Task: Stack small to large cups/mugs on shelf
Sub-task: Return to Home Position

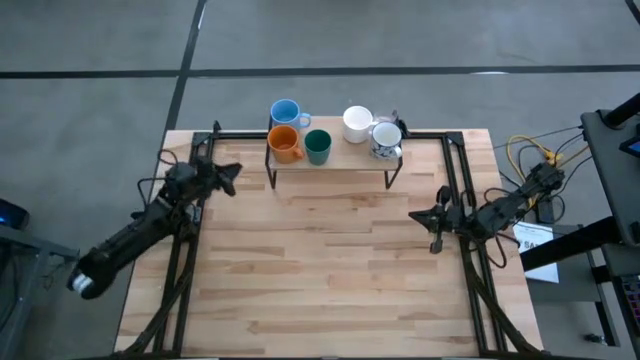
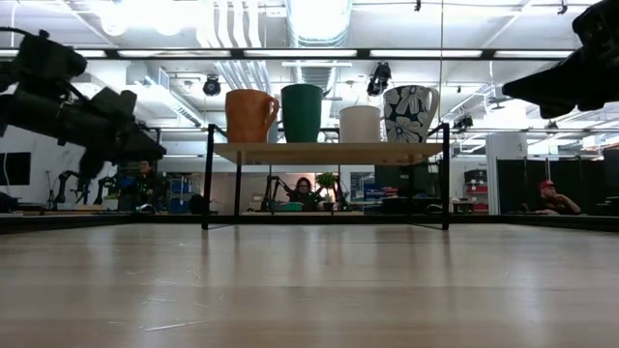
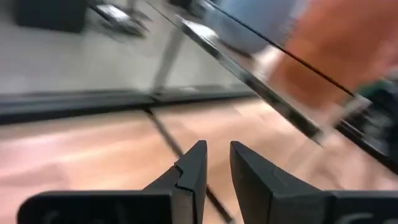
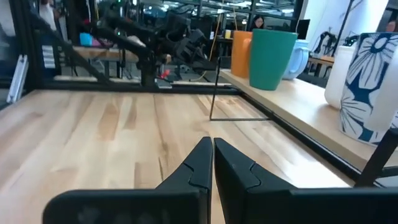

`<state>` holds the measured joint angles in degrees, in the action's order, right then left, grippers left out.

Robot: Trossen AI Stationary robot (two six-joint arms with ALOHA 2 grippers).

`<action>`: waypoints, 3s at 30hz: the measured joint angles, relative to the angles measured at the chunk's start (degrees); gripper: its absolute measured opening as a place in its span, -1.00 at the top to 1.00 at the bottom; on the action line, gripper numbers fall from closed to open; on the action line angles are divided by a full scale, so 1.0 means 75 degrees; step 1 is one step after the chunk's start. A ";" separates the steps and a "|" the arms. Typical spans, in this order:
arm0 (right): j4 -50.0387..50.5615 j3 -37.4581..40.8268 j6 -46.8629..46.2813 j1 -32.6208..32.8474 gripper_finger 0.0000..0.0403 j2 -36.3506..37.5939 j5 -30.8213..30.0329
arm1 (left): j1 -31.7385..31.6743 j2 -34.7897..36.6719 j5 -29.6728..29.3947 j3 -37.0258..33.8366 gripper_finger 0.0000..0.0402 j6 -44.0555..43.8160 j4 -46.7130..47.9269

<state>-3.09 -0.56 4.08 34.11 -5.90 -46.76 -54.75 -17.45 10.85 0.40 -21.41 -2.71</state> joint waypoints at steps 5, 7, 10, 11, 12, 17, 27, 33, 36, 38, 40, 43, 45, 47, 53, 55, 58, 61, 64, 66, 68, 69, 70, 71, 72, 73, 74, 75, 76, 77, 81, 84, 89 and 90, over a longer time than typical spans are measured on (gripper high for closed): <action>0.0004 0.0000 -0.0318 0.0000 0.96 -0.0202 0.0006 | 0.1641 -0.0348 -0.0702 -0.0003 0.72 -0.0199 -0.1028; -0.0001 0.0000 -0.0554 0.0000 0.96 -0.0262 0.0006 | 0.2282 -0.0465 -0.1270 -0.0006 0.72 -0.0295 -0.1509; 0.0002 0.0000 -0.0770 0.0000 0.96 -0.0331 0.0009 | 0.3183 -0.0679 -0.1777 -0.0009 0.72 -0.0426 -0.1967; 0.0000 0.0000 -0.0776 0.0000 0.96 -0.0341 0.0012 | 0.3450 -0.0769 -0.1822 -0.0009 0.72 -0.0560 -0.2092; 0.0002 0.0000 -0.0780 0.0000 0.96 -0.0346 0.0020 | 0.3702 -0.0863 -0.1846 -0.0009 0.72 -0.0717 -0.2228; -0.0012 0.0000 -0.1150 0.0000 0.96 -0.0337 0.0023 | 0.4599 -0.1256 -0.1993 -0.0013 0.72 -0.0795 -0.2768; -0.0012 0.0000 -0.1947 0.0000 0.96 -0.0334 0.0026 | 0.4766 -0.1796 -0.2304 0.0233 0.72 -0.0087 -0.2856; -0.0015 0.0000 -0.1946 0.0000 0.96 -0.0334 0.0026 | 0.4766 -0.2026 -0.2294 0.0236 0.72 -0.0090 -0.3236; -0.0015 0.0000 -0.1947 0.0000 0.96 -0.0334 0.0026 | 0.4766 -0.2097 -0.2292 0.0236 0.72 -0.0090 -0.3236; -0.0015 0.0000 -0.1946 0.0000 0.96 -0.0334 0.0026 | 0.4766 -0.2164 -0.2291 0.0236 0.72 -0.0088 -0.3235; -0.0015 0.0000 -0.1947 0.0000 0.96 -0.0334 0.0026 | 0.4766 -0.2235 -0.2291 0.0236 0.72 -0.0090 -0.3233; -0.0015 0.0000 -0.1946 0.0000 0.96 -0.0334 0.0026 | 0.4766 -0.2374 -0.2288 0.0236 0.72 -0.0087 -0.3231; -0.0015 0.0000 -0.1944 0.0000 0.96 -0.0334 0.0026 | 0.4766 -0.2480 -0.2285 0.0236 0.72 -0.0087 -0.3235; -0.0015 0.0000 -0.1947 0.0000 0.96 -0.0334 0.0026 | 0.4766 -0.2590 -0.2285 0.0236 0.72 -0.0087 -0.3231; -0.0015 0.0000 -0.1944 0.0000 0.96 -0.0334 0.0026 | 0.4766 -0.2943 -0.2281 0.0236 0.72 -0.0087 -0.3233; -0.0015 0.0000 -0.1947 0.0000 0.96 -0.0334 0.0026 | 0.4766 -0.3075 -0.2280 0.0236 0.72 -0.0087 -0.3233; -0.0015 0.0000 -0.1947 0.0000 0.96 -0.0334 0.0026 | 0.4766 -0.3269 -0.2279 0.0236 0.72 -0.0087 -0.3233; -0.0015 0.0000 -0.1946 0.0000 0.96 -0.0334 0.0026 | 0.4766 -0.3467 -0.2279 0.0236 0.72 -0.0087 -0.3233; -0.0015 0.0000 -0.1945 0.0000 0.96 -0.0334 0.0026 | 0.4766 -0.3674 -0.2279 0.0237 0.72 -0.0087 -0.3233; -0.0015 0.0000 -0.1946 0.0000 0.96 -0.0334 0.0026 | 0.4766 -0.3808 -0.2279 0.0239 0.72 -0.0087 -0.3232; -0.0015 0.0000 -0.1947 0.0000 0.96 -0.0334 0.0026 | 0.4766 -0.3940 -0.2279 0.0242 0.72 -0.0087 -0.3233; -0.0015 0.0000 -0.1944 0.0000 0.96 -0.0334 0.0026 | 0.4766 -0.4008 -0.2278 0.0242 0.72 -0.0087 -0.3233; -0.0015 0.0000 -0.1946 0.0000 0.96 -0.0334 0.0026 | 0.4766 -0.4074 -0.2279 0.0242 0.72 -0.0087 -0.3233; -0.0015 0.0000 -0.1947 0.0000 0.96 -0.0334 0.0026 | 0.4766 -0.4143 -0.2279 0.0242 0.72 -0.0087 -0.3233; -0.0015 0.0000 -0.1945 0.0000 0.96 -0.0334 0.0026 | 0.4766 -0.4211 -0.2279 0.0242 0.72 -0.0087 -0.3233; -0.0016 0.0000 -0.1946 0.0000 0.96 -0.0334 0.0026 | 0.4766 -0.4282 -0.2277 0.0242 0.72 -0.0087 -0.3233; -0.0015 0.0000 -0.1946 0.0000 0.96 -0.0334 0.0026 | 0.4766 -0.4349 -0.2278 0.0242 0.72 -0.0087 -0.3233; -0.0017 0.0000 -0.1944 0.0000 0.96 -0.0334 0.0028 | 0.4766 -0.4415 -0.2279 0.0242 0.72 -0.0087 -0.3233; -0.0016 0.0000 -0.1945 0.0000 0.96 -0.0334 0.0026 | 0.4766 -0.4481 -0.2279 0.0242 0.72 -0.0087 -0.3233; -0.0015 0.0000 -0.1947 0.0000 0.96 -0.0334 0.0026 | 0.4766 -0.4547 -0.2279 0.0242 0.72 -0.0087 -0.3233; -0.0015 0.0000 -0.1944 0.0000 0.96 -0.0334 0.0026 | 0.4766 -0.4826 -0.2279 0.0242 0.72 -0.0087 -0.3233; -0.0017 0.0000 -0.1944 0.0000 0.96 -0.0334 0.0026 | 0.4766 -0.5015 -0.2279 0.0242 0.72 -0.0087 -0.3233; -0.0015 0.0000 -0.1947 0.0000 0.96 -0.0334 0.0026 | 0.4766 -0.5317 -0.2279 0.0245 0.72 -0.0087 -0.3233; -0.0015 0.0000 -0.1944 0.0000 0.96 -0.0334 0.0026 | 0.4766 -0.5378 -0.2279 0.0245 0.72 -0.0087 -0.3233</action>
<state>-3.20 -0.56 -10.50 34.11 -8.40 -46.57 -19.00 -57.78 -6.24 2.24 -22.06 -26.96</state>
